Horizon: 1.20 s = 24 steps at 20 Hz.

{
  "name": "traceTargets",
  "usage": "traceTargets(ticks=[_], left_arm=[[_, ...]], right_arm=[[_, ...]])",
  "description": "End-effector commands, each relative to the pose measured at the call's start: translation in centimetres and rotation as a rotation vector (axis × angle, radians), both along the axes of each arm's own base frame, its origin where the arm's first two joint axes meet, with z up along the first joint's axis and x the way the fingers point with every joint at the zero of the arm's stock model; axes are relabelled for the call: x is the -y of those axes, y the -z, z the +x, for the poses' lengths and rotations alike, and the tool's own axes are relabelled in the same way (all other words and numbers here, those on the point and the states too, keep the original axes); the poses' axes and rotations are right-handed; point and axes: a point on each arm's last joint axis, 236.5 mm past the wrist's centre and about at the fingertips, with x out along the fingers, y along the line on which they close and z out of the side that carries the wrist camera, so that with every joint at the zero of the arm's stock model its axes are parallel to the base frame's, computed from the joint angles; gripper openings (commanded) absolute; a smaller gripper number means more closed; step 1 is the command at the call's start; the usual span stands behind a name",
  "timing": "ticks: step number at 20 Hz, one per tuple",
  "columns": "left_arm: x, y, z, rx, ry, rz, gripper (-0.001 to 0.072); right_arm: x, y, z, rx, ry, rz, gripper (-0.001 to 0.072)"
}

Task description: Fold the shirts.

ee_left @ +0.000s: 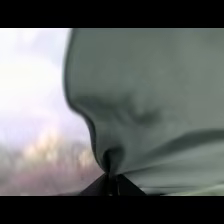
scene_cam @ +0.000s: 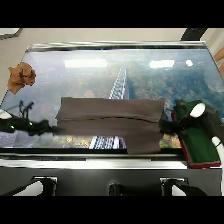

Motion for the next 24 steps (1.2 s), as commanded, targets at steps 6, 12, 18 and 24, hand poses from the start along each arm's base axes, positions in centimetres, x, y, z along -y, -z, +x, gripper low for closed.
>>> traceTargets(ticks=[6, 12, 18, 24], left_arm=[[-0.3, -5.1, 15.5, 0.184, 0.009, 0.042, 0.0024], [0.8, 0.6, 20.5, 0.107, 0.004, 0.015, 0.0025], [1.3, 4.0, 19.9, 0.003, -0.053, -0.032, 0.0292], [-2.0, -1.8, 21.1, 0.095, -0.087, -0.021, 0.0627]], right_arm=[[2.0, -2.9, 14.8, 0.179, 0.104, -0.005, 0.0047], [0.8, 1.7, 18.8, 0.187, 0.191, 0.092, 0.005], [0.7, 2.4, 19.8, 0.205, 0.218, 0.109, 0.0052], [4.8, 0.4, 14.9, 0.123, 0.046, -0.062, 0.0689]])
